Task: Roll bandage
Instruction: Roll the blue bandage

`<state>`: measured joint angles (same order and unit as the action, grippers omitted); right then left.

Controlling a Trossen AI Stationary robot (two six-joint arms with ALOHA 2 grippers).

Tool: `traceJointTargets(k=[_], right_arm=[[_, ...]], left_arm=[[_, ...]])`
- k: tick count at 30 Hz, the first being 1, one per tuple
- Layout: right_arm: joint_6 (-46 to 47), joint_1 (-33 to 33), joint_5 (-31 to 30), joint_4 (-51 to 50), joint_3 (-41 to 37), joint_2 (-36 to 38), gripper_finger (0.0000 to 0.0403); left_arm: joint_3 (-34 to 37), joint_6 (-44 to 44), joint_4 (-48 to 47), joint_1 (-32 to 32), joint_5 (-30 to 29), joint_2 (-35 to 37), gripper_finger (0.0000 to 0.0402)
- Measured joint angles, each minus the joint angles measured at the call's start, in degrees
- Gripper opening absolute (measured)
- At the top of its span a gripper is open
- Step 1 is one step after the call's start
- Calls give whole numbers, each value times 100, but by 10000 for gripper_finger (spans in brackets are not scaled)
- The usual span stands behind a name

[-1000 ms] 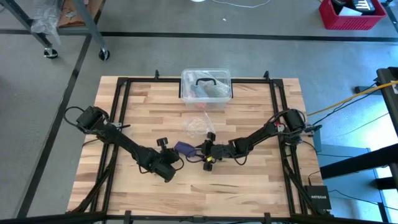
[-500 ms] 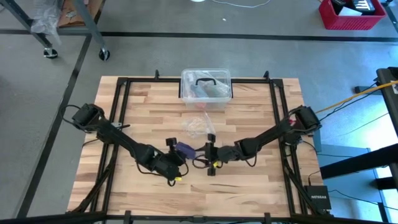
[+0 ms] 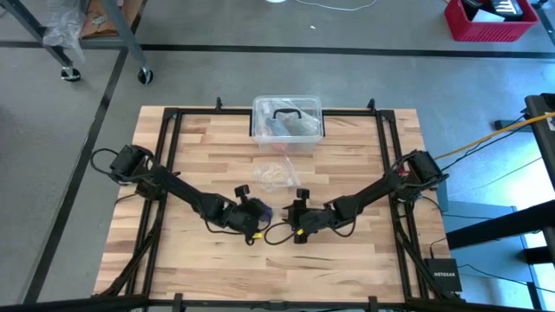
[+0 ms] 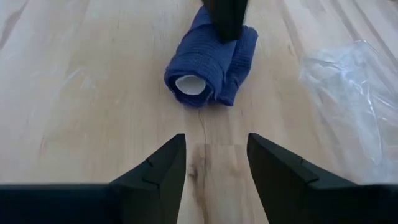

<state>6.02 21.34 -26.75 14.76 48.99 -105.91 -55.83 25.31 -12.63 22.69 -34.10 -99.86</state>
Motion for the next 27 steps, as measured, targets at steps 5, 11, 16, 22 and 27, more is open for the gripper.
traceJointTargets(k=[5, 11, 16, 22, 27], right_arm=[[-7, 0, 33, 3, 2, -2, 175], [-9, 0, 39, 46, 2, -2, 175], [-16, 0, 84, 371, 2, -7, 175], [-17, 0, 315, 1223, 9, -106, 175], [-15, -44, 435, 2116, 9, -468, 175]], left_arm=[[-21, -8, -83, 268, 327, 162, 5], [-72, 585, -197, 961, 1072, 429, 5], [-64, 1055, -788, 1379, 601, 427, 5], [-64, 1223, -899, 1474, -373, 429, 5], [-152, 994, -562, 1356, -1056, 427, 5]])
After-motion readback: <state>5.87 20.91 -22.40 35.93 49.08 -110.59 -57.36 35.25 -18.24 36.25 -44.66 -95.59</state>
